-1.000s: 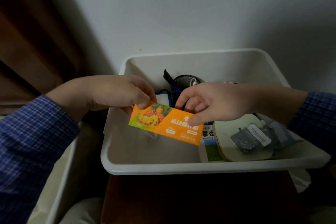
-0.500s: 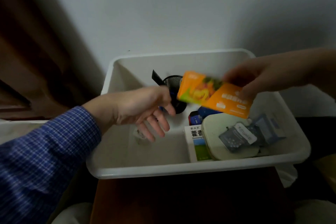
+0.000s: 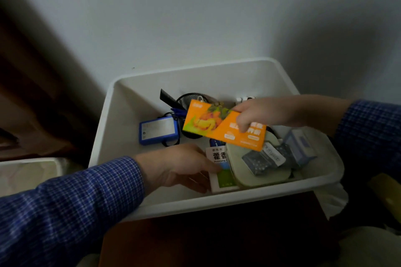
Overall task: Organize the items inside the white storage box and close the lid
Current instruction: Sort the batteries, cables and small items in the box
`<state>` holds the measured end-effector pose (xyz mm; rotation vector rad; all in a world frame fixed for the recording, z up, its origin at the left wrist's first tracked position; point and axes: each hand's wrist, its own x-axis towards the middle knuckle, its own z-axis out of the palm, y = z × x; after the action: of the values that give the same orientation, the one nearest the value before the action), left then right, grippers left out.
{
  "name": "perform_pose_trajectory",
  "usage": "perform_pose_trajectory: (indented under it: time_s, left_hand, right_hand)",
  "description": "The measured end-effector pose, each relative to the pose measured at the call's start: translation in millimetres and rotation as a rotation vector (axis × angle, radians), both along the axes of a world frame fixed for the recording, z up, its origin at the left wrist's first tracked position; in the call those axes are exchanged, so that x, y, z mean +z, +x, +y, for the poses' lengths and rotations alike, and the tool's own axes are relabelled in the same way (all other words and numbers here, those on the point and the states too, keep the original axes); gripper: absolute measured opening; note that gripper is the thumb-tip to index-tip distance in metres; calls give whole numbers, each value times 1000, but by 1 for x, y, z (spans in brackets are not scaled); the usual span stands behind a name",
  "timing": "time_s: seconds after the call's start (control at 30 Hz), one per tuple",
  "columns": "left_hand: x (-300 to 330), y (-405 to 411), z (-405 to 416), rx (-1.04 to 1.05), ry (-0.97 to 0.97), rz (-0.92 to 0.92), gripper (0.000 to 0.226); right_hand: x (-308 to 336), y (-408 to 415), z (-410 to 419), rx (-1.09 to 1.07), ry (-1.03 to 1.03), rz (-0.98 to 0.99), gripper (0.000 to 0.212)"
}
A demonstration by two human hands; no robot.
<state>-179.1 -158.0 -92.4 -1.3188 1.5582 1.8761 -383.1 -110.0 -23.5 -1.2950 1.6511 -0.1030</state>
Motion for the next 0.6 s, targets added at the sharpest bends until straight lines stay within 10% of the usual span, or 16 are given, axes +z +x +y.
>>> perform_pose_trajectory:
  time_s: [0.6]
  left_hand:
    - [13,45,-22,99,54,-52,30]
  right_hand:
    - [-8,-2,2,3,3,-38,34]
